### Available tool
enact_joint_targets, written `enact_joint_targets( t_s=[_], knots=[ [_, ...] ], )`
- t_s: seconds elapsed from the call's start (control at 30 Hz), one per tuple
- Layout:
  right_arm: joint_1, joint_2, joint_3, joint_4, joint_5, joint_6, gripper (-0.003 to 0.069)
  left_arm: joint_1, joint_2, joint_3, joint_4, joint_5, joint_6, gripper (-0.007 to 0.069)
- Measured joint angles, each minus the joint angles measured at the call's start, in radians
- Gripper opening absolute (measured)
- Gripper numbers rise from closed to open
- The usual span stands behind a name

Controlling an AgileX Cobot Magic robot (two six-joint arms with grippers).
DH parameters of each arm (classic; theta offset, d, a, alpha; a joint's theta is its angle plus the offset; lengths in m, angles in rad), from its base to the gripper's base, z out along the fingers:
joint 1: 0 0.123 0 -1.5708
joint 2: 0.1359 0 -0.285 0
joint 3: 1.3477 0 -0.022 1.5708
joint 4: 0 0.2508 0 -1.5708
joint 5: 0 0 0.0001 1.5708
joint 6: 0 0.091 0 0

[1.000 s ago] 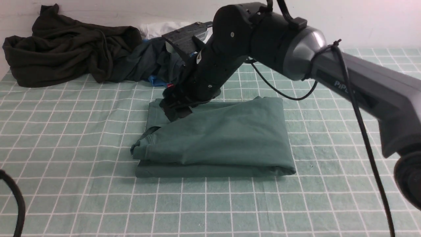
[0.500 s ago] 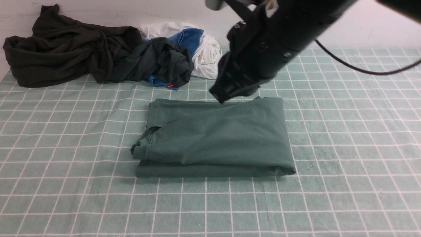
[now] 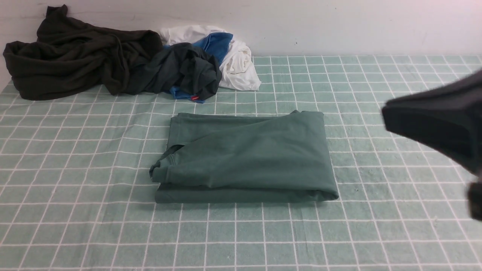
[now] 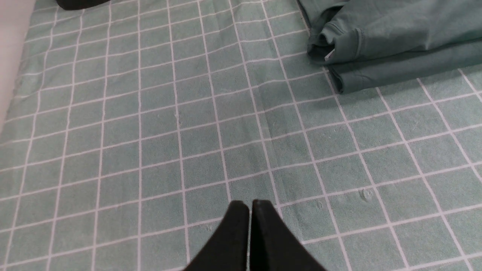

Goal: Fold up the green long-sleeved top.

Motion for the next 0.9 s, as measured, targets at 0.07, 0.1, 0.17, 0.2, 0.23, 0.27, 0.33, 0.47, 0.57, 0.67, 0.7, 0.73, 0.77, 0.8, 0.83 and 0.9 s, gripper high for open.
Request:
enact_joint_targets(
  t_s=[0.07,0.1,0.17,0.2,0.23,0.27,0.33,0.47,0.57,0.67,0.7,0.73,0.77,0.8,0.83,0.9],
  knots=[
    [0.0,-0.115,0.082,0.0,-0.049,0.004,-0.0014,0.0,0.0,0.0,0.0,0.001,0.0,-0.0003],
    [0.0,-0.156,0.106,0.0,-0.063,0.008,-0.0014,0.0,0.0,0.0,0.0,0.002,0.0,-0.0003],
    [0.0,-0.214,0.155,0.0,-0.084,0.017,-0.0014,0.0,0.0,0.0,0.0,0.004,0.0,-0.0003],
    [0.0,-0.238,0.175,0.0,-0.09,0.02,-0.0014,0.0,0.0,0.0,0.0,0.006,0.0,-0.0003],
    [0.0,-0.251,0.186,0.0,-0.092,0.021,-0.0014,0.0,0.0,0.0,0.0,0.008,0.0,-0.0003],
    [0.0,-0.269,0.204,0.0,-0.093,0.022,-0.0014,0.0,0.0,0.0,0.0,0.008,0.0,-0.0003],
    [0.0,-0.283,0.221,0.0,-0.087,0.023,-0.0014,0.0,0.0,0.0,0.0,0.009,0.0,-0.0003],
    [0.0,-0.287,0.232,-0.019,-0.042,0.023,-0.0014,0.0,0.0,0.0,0.0,0.011,0.0,-0.0003],
    [0.0,-0.287,0.234,-0.013,-0.04,0.023,-0.0014,0.0,0.0,0.0,0.0,0.013,0.0,-0.0003],
    [0.0,-0.287,0.238,0.009,-0.05,0.023,-0.0014,0.0,0.0,0.0,0.0,0.013,0.0,-0.0003],
    [0.0,-0.287,0.237,0.011,-0.052,0.023,-0.0014,0.0,0.0,0.0,0.0,0.013,0.0,-0.0003],
    [0.0,-0.287,0.241,0.014,-0.057,0.023,-0.0014,0.0,0.0,0.0,0.0,0.013,0.0,-0.0003],
    [0.0,-0.287,0.242,0.014,-0.058,0.023,-0.0014,0.0,0.0,0.0,0.0,0.013,0.0,-0.0003],
    [0.0,-0.287,0.242,0.015,-0.061,0.023,-0.0014,0.0,0.0,0.0,0.0,0.013,0.0,-0.0003],
    [0.0,-0.287,0.242,0.016,-0.067,0.023,-0.0014,0.0,0.0,0.0,0.0,0.013,0.0,-0.0003],
    [0.0,-0.287,0.244,0.026,-0.084,0.023,-0.0014,0.0,0.0,0.0,0.0,0.013,0.0,-0.0003]
  ],
)
